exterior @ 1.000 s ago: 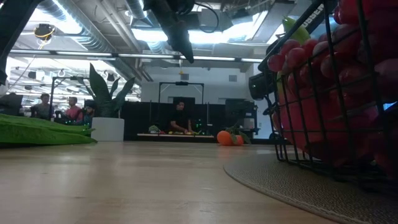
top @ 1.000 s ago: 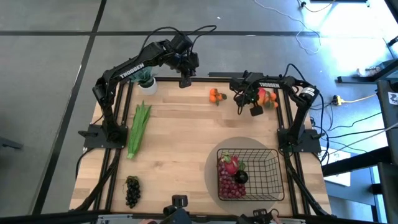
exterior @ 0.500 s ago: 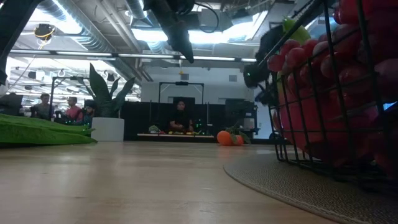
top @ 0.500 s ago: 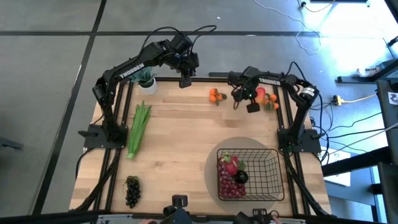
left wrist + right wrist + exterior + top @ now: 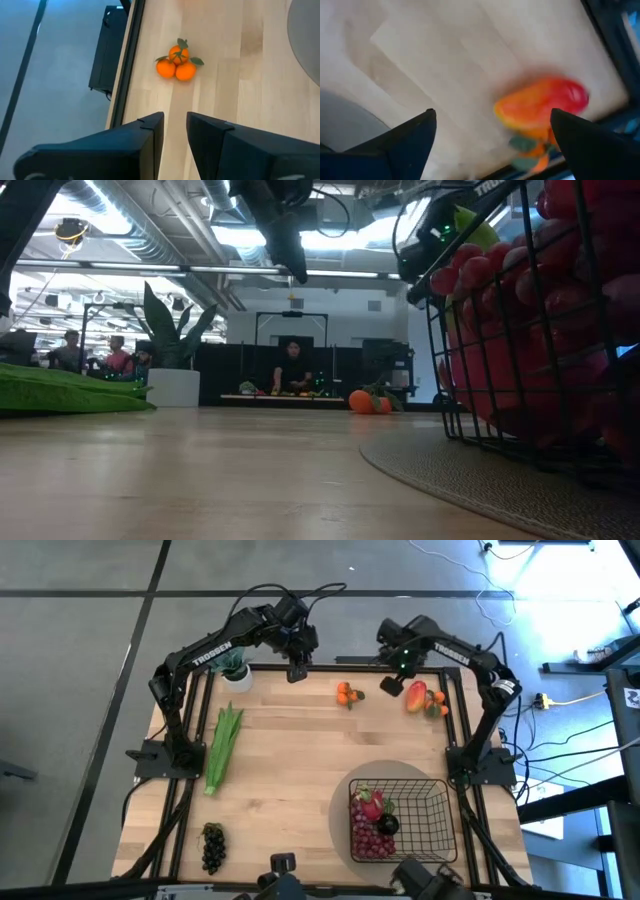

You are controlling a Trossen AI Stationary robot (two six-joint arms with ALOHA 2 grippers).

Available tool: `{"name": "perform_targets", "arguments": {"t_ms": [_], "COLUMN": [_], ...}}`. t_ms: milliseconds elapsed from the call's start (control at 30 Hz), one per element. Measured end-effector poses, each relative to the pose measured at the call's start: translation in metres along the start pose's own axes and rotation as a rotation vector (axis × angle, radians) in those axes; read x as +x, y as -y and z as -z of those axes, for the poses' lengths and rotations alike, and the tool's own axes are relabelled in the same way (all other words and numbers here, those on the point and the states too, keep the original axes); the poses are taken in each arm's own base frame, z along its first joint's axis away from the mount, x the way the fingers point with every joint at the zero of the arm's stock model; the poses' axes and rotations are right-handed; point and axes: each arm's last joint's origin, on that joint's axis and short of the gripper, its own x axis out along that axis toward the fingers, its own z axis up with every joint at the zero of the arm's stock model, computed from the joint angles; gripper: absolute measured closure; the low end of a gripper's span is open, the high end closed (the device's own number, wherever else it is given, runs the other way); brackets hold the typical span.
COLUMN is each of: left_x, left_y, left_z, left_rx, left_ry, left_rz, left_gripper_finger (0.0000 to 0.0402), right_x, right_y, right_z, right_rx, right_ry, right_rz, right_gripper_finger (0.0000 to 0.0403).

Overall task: Build produce basket
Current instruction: Put the red mango into the black wire basket

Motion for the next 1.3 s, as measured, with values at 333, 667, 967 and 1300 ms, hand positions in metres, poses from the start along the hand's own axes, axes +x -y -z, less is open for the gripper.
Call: {"name": "perform_targets", "arguments": {"t_ms": [333, 667, 967, 1300], "left_x": [0.0, 0.0, 0.0, 0.0], "left_y": [0.0, 0.0, 0.001, 0.001], "left_z": [0.001, 0.001, 0.001, 0.002], "left_rx": [-0.036, -0.057, -0.057, 0.005], "left_ry": [-0.006, -0.006, -0.015, -0.018], "left_rz": [0.003, 0.003, 0.006, 0.008], "left_gripper_finger": [0.0331, 0.0331, 0.0331, 0.0331], "right_x": [-0.015, -0.014, -0.014, 0.041], "right_y": [0.026, 0.027, 0.026, 0.029], "right_z": [0.02, 0.023, 0.022, 0.026], "right_rx": [0.605, 0.744, 0.931, 1.01], "right_ry": [0.002, -0.021, -0.014, -0.068], "right_rz": [0.159, 0.158, 0.133, 0.085], "right_gripper_finger": [0.0028, 0.0028, 0.0028, 0.0028]}}
